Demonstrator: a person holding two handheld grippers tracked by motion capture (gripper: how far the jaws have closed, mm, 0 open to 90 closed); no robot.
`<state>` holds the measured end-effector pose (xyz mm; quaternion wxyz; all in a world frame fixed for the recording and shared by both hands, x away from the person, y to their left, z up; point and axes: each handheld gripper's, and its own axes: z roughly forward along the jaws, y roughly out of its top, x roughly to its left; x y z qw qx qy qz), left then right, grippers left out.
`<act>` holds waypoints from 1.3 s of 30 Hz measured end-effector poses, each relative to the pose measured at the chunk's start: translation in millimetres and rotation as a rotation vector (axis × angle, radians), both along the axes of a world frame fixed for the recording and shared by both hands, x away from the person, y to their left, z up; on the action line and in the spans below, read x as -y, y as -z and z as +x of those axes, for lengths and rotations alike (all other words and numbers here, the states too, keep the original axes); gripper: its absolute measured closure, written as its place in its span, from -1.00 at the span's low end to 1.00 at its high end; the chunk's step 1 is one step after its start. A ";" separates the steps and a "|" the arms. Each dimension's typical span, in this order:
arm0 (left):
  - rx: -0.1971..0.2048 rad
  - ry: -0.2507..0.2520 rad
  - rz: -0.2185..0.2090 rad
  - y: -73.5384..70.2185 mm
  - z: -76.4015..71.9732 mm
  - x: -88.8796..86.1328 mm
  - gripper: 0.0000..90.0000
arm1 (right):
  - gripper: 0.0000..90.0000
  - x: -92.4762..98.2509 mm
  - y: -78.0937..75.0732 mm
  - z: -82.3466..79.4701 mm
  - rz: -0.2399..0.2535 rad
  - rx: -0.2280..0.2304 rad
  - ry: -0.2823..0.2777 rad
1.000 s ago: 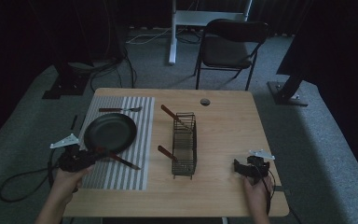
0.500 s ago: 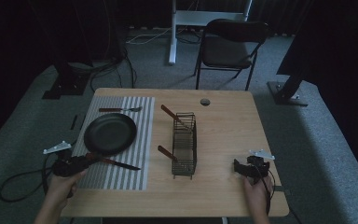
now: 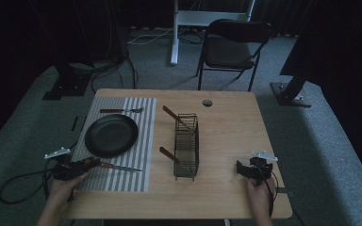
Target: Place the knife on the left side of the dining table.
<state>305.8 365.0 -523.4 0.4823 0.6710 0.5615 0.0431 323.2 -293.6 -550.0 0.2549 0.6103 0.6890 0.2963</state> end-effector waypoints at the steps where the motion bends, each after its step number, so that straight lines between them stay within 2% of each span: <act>1: -0.001 -0.001 -0.002 0.9 0.4 -0.3 0.12 | -0.74 0.0 0.0 0.0 0.000 0.000 0.000; 4: -0.013 -0.006 -0.013 4.7 3.2 -1.0 0.08 | -0.74 0.0 0.0 0.0 0.000 0.000 0.000; 7: -0.035 -0.025 0.004 9.8 6.6 -0.4 0.02 | -0.74 0.0 0.0 0.0 0.000 0.000 0.000; 10: -0.035 -0.038 0.003 11.2 6.3 0.1 0.00 | -0.74 0.0 0.0 0.0 0.000 0.000 0.000; 12: -0.050 -0.056 0.027 12.9 5.4 2.2 -0.04 | -0.74 0.0 0.0 0.0 0.000 0.000 0.000; 16: -0.064 -0.073 0.037 14.8 3.4 3.2 -0.08 | -0.74 0.0 0.0 0.0 0.000 0.000 0.000; 18: -0.059 -0.078 0.055 15.6 1.7 3.7 -0.08 | -0.74 0.0 0.0 0.0 0.000 0.000 0.000; 21: -0.056 -0.093 0.110 15.8 0.1 6.6 -0.13 | -0.74 0.0 0.0 0.0 0.000 0.000 0.000; 24: -0.044 -0.093 0.126 16.6 -0.7 7.7 -0.14 | -0.74 0.0 0.0 0.0 0.000 0.000 0.000; 26: -0.035 -0.095 0.162 15.9 -1.1 10.0 -0.17 | -0.74 0.0 0.0 0.0 0.000 0.000 0.000; 28: -0.016 -0.086 0.222 15.2 -1.9 15.4 -0.20 | -0.74 0.0 0.0 0.0 0.000 0.000 0.000; 29: -0.016 -0.086 0.222 15.2 -1.9 15.4 -0.21 | -0.74 0.0 0.0 0.0 0.000 0.000 0.000; 30: -0.008 -0.079 0.274 14.5 -2.4 20.5 -0.21 | -0.74 0.0 0.0 0.0 0.000 0.000 0.000; 33: 0.005 -0.080 0.317 14.4 -3.1 25.8 -0.25 | -0.74 0.0 0.0 0.0 0.000 0.000 0.000; 34: 0.011 -0.072 0.343 14.4 -3.7 27.5 -0.25 | -0.74 -0.1 0.0 0.0 0.000 0.000 0.000; 35: 0.011 -0.072 0.343 14.4 -3.7 27.5 -0.26 | -0.74 -0.1 0.0 0.0 0.000 0.000 0.000; 37: 0.023 -0.078 0.397 14.4 -4.6 32.9 -0.30 | -0.74 0.0 0.0 0.0 0.000 0.000 0.000; 38: 0.013 -0.098 0.458 13.7 -4.5 35.9 -0.36 | -0.74 0.0 0.0 0.0 0.000 0.000 0.000; 39: 0.017 -0.094 0.505 13.8 -4.7 38.7 -0.36 | -0.74 0.0 0.0 0.0 0.000 0.000 0.000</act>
